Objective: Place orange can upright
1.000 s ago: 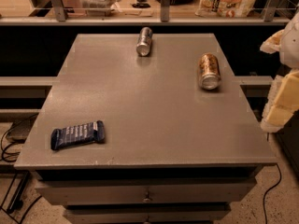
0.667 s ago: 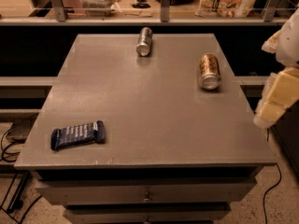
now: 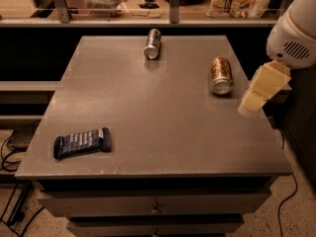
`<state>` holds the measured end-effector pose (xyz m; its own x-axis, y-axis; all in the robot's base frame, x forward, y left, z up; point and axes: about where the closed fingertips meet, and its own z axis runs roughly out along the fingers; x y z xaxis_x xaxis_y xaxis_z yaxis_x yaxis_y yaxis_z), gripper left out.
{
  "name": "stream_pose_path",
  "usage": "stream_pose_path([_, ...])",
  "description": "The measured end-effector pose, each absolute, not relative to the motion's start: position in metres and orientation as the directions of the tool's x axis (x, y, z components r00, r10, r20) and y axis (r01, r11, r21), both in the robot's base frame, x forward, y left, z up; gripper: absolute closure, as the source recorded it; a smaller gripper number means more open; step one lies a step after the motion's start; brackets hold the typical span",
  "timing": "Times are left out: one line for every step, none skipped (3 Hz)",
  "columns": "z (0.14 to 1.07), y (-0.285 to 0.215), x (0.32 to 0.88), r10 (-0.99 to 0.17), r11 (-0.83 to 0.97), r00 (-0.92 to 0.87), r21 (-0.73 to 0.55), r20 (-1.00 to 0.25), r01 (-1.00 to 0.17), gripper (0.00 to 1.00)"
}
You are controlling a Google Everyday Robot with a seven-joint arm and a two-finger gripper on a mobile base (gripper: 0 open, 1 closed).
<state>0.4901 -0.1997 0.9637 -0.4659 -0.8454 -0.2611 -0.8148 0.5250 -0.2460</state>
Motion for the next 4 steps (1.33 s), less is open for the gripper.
stream_pose_path([0.964, -0.199, 0.490, -0.846, 0.525, -0.465, -0.246, -0.262, -0.815, 0.00])
stream_pose_path([0.955, -0.197, 0.500, -0.819, 0.560, -0.499, -0.203, -0.284, -0.803, 0.00])
stream_pose_path([0.947, -0.196, 0.522, -0.775, 0.601, -0.527, -0.145, -0.349, -0.786, 0.00])
stream_pose_path([0.944, -0.199, 0.547, -0.717, 0.641, -0.556, -0.086, -0.421, -0.762, 0.00])
